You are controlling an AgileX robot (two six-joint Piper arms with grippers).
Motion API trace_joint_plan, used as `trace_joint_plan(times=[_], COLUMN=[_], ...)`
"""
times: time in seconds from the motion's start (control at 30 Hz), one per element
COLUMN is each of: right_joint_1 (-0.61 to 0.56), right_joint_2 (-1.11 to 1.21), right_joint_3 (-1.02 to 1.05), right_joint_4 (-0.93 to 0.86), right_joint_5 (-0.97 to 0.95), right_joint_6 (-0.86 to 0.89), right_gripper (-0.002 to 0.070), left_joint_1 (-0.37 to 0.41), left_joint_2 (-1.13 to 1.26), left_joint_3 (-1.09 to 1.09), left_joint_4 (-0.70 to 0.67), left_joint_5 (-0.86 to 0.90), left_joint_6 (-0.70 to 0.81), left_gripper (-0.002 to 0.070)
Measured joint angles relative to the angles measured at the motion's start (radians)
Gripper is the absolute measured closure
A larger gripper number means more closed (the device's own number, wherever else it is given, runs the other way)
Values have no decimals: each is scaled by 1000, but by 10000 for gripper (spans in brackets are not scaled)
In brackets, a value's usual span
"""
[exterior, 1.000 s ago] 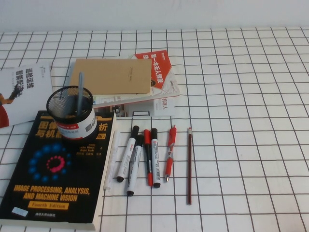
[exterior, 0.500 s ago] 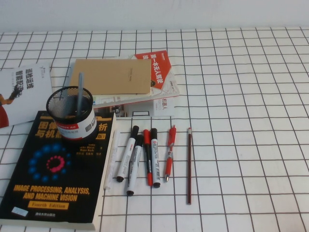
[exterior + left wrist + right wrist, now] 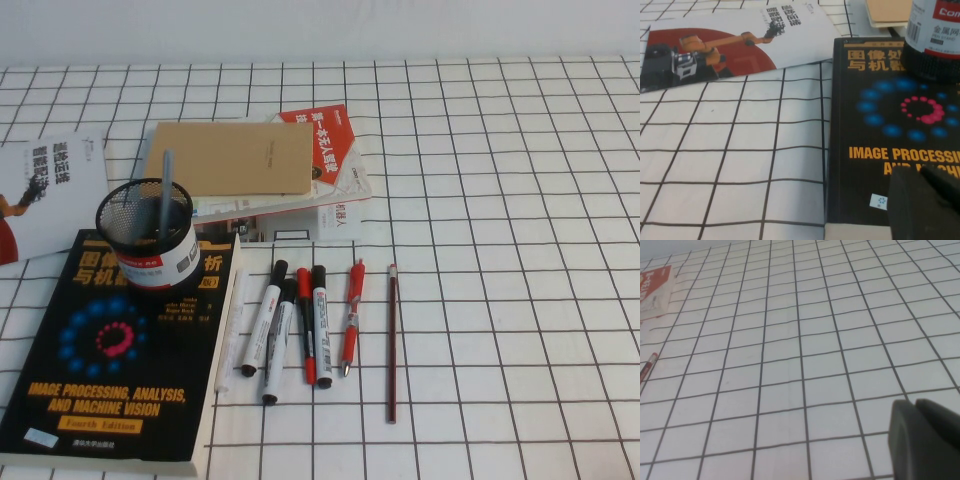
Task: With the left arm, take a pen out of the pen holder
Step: 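Take a marker out of the pen holder and lay it on the table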
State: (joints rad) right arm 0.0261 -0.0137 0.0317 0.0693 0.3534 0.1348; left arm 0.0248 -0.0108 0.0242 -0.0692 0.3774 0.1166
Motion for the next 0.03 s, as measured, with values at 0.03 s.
trace_joint_plan(times=[0.03], right_joint_1=[0], right_joint_2=[0], right_joint_3=[0], right_joint_4=[0], right_joint_5=[0], right_joint_6=[0], right_gripper=[693], left_joint_1=[0], left_joint_2=[0], left_joint_3=[0], left_joint_4=[0], left_joint_5=[0], left_joint_6=[0], left_gripper=[674])
